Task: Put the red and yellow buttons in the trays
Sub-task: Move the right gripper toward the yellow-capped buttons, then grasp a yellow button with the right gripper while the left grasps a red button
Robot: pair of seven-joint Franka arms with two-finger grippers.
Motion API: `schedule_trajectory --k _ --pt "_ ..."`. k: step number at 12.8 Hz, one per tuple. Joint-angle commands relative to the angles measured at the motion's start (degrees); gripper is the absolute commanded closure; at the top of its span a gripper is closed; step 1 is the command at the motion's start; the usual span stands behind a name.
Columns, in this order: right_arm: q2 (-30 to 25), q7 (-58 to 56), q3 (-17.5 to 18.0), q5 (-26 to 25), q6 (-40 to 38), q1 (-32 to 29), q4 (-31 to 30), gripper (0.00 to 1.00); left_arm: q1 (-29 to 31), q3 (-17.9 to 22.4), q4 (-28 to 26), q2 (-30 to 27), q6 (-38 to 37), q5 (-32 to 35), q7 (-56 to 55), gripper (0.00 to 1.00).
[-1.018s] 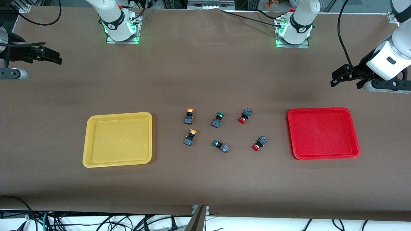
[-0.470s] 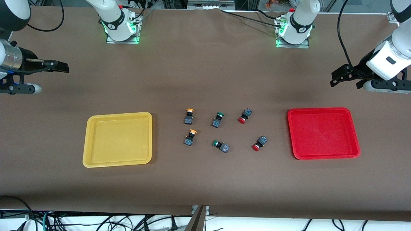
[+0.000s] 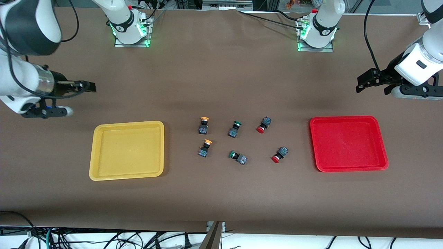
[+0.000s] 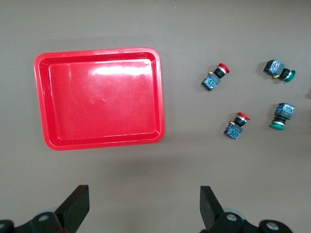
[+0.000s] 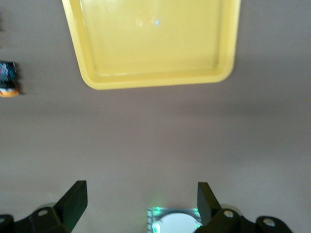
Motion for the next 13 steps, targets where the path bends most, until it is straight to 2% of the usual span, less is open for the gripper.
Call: schedule_trajectory --k 1,5,8,11,13 --pt "4.2 6.4 -0.1 0.8 4.3 4.2 0.6 0.00 -0.1 -0.6 2.4 0.9 -1.5 0.7 -0.1 0.00" --pt "8.9 15.2 -0.1 0.9 14.6 10.2 0.6 0.00 -0.1 -0.6 2.4 1.1 -2.0 0.7 -0.1 0.00" --pt "12.3 21.8 -0.1 0.9 20.9 15.4 0.6 0.00 -0.1 -1.5 2.4 2.9 -5.1 0.6 -0.2 0.00" --pt "15.4 30.0 -0.1 0.9 28.2 19.8 0.6 0.00 -0.3 -3.2 3.1 10.1 -4.9 0.7 -0.1 0.00" --pt "18.4 31.6 -0.1 0.9 32.4 22.6 0.6 0.00 -0.8 -3.4 7.9 18.1 -3.6 0.7 -0.1 0.00"
